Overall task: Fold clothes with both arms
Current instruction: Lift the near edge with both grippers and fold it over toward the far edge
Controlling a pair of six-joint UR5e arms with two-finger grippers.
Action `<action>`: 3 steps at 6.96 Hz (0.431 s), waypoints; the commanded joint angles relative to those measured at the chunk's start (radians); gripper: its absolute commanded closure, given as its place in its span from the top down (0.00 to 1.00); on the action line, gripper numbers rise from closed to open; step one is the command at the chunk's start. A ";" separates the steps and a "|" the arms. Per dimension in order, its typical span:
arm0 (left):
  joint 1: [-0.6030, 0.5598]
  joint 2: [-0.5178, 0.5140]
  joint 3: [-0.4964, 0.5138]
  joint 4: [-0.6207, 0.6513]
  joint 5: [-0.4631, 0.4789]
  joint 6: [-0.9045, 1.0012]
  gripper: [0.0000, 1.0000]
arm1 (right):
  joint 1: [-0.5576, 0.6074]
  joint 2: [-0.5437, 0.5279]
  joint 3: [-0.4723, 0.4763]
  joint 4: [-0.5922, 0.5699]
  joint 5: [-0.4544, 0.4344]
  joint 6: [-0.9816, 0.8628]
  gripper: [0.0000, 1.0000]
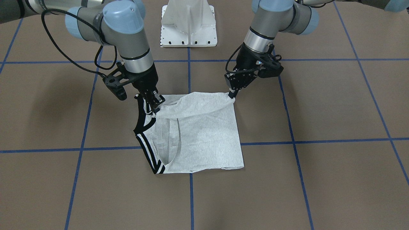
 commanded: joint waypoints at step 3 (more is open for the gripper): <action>-0.104 -0.152 0.394 -0.226 -0.011 0.078 0.04 | 0.071 0.141 -0.336 0.152 0.040 -0.117 0.00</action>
